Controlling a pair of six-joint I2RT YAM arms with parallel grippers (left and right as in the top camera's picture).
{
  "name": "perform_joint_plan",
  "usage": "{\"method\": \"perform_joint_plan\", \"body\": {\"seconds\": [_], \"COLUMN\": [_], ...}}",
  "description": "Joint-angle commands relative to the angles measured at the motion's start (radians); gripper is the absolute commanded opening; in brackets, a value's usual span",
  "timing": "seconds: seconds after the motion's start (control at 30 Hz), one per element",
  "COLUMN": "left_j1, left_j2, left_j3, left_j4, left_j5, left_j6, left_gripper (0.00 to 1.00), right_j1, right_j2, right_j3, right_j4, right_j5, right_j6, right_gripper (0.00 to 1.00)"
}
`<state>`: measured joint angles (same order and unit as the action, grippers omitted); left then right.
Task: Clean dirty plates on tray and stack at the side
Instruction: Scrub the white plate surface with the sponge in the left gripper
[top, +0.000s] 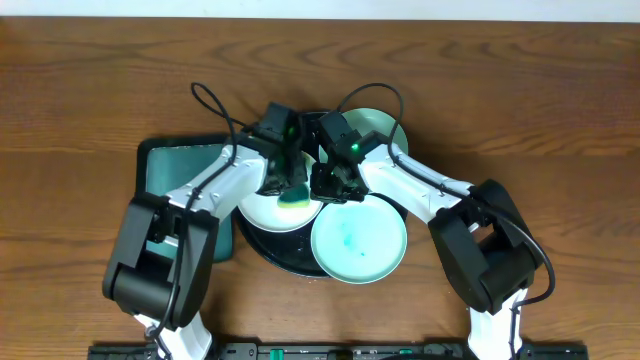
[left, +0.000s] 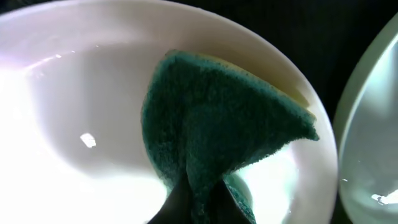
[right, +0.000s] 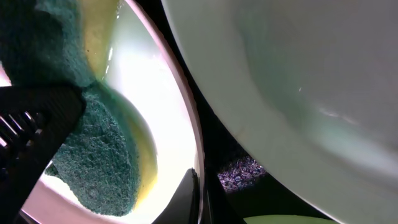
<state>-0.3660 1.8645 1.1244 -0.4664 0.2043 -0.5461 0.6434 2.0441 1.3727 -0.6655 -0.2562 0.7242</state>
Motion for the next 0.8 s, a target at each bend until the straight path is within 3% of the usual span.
{"method": "perform_joint_plan", "body": {"seconds": [0.0, 0.2, 0.43, 0.53, 0.77], "left_j1": [0.006, 0.006, 0.018, 0.031, 0.040], "left_j2": [0.069, 0.069, 0.069, 0.069, 0.069], "left_j3": [-0.037, -0.037, -0.037, -0.037, -0.037], "left_j4": [0.010, 0.116, 0.159, 0.097, -0.124], "left_j5": [0.209, 0.446, 0.467, 0.313, -0.320], "left_j6": [0.002, 0.001, -0.001, -0.002, -0.010], "left_gripper": [0.07, 0.07, 0.07, 0.07, 0.07], "right_j1": [0.025, 0.025, 0.025, 0.025, 0.025], "right_j2": [0.006, 0.006, 0.006, 0.006, 0.006], "right_j3": [-0.002, -0.002, -0.002, -0.002, -0.002], "right_j4": [-0.003, -0.003, -0.003, -0.004, -0.008], "right_j5": [-0.130, -0.130, -0.130, -0.130, -0.130], "right_j6": [0.005, 0.005, 0.005, 0.005, 0.005], "right_gripper": [0.01, 0.01, 0.01, 0.01, 0.01]}}
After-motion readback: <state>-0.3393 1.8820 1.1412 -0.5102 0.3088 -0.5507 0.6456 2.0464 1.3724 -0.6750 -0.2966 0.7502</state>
